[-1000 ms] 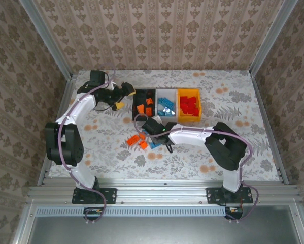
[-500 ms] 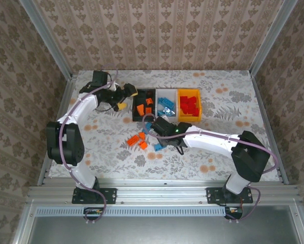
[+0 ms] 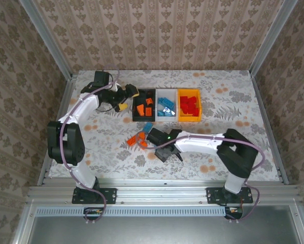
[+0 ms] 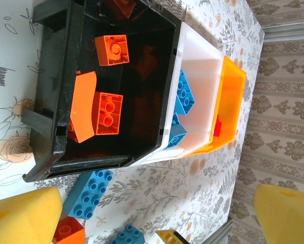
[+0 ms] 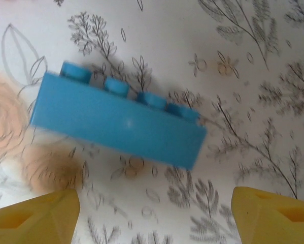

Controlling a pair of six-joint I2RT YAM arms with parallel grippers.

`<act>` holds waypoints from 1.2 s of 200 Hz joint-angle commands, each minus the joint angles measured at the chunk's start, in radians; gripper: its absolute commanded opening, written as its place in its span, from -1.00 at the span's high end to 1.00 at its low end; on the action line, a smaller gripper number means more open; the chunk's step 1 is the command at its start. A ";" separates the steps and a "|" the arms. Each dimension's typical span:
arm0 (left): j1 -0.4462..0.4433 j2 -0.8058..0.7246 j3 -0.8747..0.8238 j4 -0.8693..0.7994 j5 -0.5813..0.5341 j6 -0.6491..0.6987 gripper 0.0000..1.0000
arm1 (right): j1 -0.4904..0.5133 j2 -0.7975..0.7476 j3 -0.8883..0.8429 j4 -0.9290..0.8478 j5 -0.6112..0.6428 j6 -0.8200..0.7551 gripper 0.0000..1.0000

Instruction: Sort the legos into containers by color

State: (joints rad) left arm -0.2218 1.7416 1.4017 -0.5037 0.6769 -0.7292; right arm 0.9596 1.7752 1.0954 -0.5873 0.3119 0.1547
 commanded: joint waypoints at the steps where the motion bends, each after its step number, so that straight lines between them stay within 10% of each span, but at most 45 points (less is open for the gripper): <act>1: -0.003 0.011 0.013 -0.015 -0.003 0.030 -0.97 | -0.030 0.060 0.070 0.045 0.054 -0.057 -0.61; 69: -0.002 0.006 0.016 -0.017 0.001 0.030 -0.97 | -0.150 0.153 0.136 0.160 -0.130 -0.142 -0.42; 128: 0.000 0.008 0.016 -0.019 0.000 0.030 -0.98 | -0.167 0.071 0.082 0.202 -0.233 -0.094 0.52; 179: -0.003 0.009 0.022 -0.032 -0.015 0.038 -0.98 | -0.253 -0.075 0.122 0.228 -0.007 0.009 0.55; 240: -0.116 0.006 0.105 -0.172 -0.172 0.184 -0.95 | -0.429 0.189 0.454 0.107 -0.063 0.042 0.48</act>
State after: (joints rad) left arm -0.2924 1.7580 1.4685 -0.5922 0.6048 -0.6376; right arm 0.5480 1.8614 1.4391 -0.3977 0.2520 0.1692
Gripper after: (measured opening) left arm 0.978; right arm 0.254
